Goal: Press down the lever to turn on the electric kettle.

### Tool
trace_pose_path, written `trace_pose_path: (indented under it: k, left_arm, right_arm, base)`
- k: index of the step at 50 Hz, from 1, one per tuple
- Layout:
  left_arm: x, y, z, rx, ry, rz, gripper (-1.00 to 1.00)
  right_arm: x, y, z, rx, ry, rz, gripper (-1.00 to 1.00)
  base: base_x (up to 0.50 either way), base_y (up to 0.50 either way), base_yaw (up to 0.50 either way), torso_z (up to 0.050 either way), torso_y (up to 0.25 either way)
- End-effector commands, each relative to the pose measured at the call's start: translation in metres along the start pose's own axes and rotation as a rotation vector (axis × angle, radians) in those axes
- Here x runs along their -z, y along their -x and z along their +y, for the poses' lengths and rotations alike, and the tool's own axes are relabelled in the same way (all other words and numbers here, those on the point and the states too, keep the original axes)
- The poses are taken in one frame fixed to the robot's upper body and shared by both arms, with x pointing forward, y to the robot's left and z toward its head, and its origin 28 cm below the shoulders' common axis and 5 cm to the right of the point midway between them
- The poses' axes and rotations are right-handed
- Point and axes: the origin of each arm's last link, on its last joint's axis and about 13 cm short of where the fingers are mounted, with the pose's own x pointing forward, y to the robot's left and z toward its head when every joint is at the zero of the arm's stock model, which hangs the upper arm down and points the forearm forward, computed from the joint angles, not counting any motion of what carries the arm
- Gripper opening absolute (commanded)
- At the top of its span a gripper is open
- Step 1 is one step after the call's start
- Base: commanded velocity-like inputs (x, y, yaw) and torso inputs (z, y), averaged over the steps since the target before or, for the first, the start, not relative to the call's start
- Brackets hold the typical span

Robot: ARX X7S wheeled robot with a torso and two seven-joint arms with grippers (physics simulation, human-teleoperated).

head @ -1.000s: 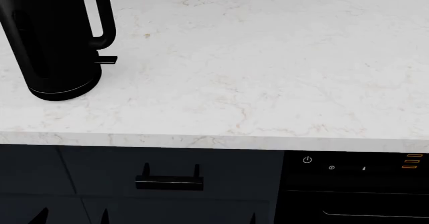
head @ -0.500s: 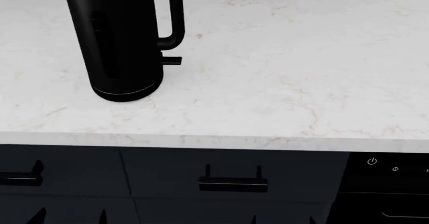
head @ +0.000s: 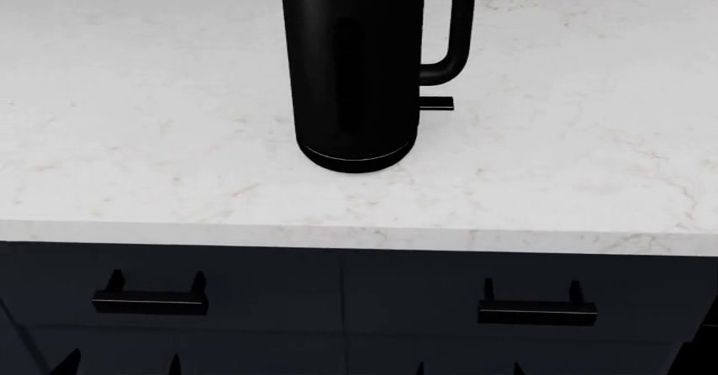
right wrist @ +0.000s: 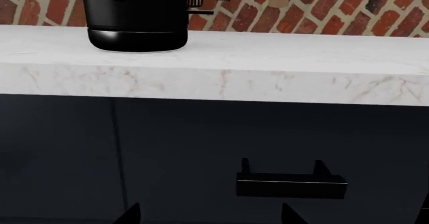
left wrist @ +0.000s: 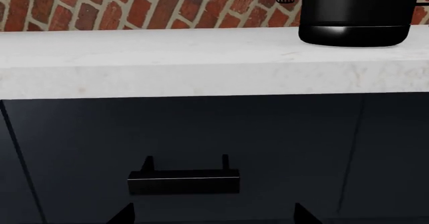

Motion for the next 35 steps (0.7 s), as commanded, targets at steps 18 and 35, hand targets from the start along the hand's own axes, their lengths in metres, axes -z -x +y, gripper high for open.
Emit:
trace_pose_path:
  k: [18, 35]
  left_arm:
    - [0.008, -0.001, -0.001, 0.010, -0.045, 0.004, 1.00]
    - [-0.005, 0.003, 0.000, 0.024, -0.028, -0.020, 1.00]
  right_arm:
    - [-0.004, 0.006, -0.008, 0.017, -0.014, -0.018, 1.00]
    - [-0.009, 0.007, -0.009, 0.016, 0.006, -0.025, 1.00]
  base:
    - [0.00, 0.00, 0.00, 0.039, 0.000]
    - [0.00, 0.00, 0.00, 0.050, 0.000]
